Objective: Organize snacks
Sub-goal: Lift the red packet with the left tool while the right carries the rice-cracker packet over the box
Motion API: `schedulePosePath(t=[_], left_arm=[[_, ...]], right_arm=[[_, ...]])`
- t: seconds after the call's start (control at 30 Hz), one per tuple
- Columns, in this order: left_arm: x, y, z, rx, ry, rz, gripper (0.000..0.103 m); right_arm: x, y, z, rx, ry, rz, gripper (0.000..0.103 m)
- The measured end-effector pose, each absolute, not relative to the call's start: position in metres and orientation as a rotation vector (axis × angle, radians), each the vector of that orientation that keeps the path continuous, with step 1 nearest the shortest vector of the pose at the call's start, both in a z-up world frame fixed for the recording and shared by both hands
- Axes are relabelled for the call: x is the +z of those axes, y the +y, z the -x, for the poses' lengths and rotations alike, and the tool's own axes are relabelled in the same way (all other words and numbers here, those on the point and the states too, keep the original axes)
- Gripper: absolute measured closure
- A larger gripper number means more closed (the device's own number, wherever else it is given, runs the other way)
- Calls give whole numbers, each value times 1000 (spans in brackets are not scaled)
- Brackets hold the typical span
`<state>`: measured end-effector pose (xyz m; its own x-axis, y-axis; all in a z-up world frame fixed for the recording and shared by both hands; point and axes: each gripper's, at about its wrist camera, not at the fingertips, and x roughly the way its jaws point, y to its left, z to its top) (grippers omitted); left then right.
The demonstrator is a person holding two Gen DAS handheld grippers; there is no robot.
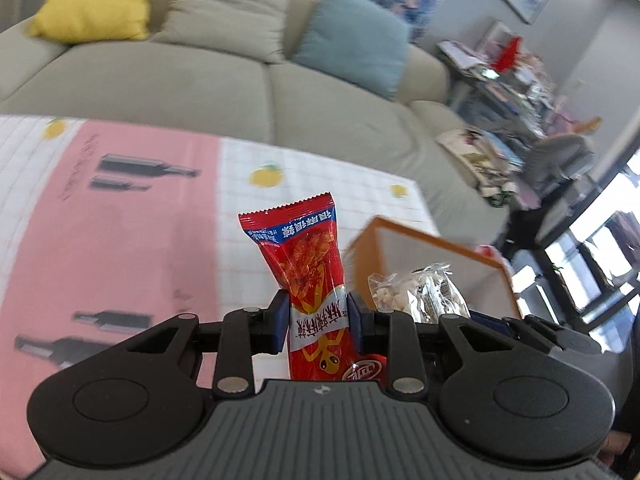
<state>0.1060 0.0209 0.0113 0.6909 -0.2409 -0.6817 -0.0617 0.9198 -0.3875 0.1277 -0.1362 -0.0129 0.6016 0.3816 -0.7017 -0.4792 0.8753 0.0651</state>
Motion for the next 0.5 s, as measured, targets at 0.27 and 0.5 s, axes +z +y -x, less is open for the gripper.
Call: schedulePosePath(t=[0.27,0.5], left_arm=[[30,-32,-154,-281,826,362,69],[17,-98,-205,-403,925,247,69]], right_arm=[[20,-230,-169,382,810,56,26],[15,-297,-208,266,874,88,26]])
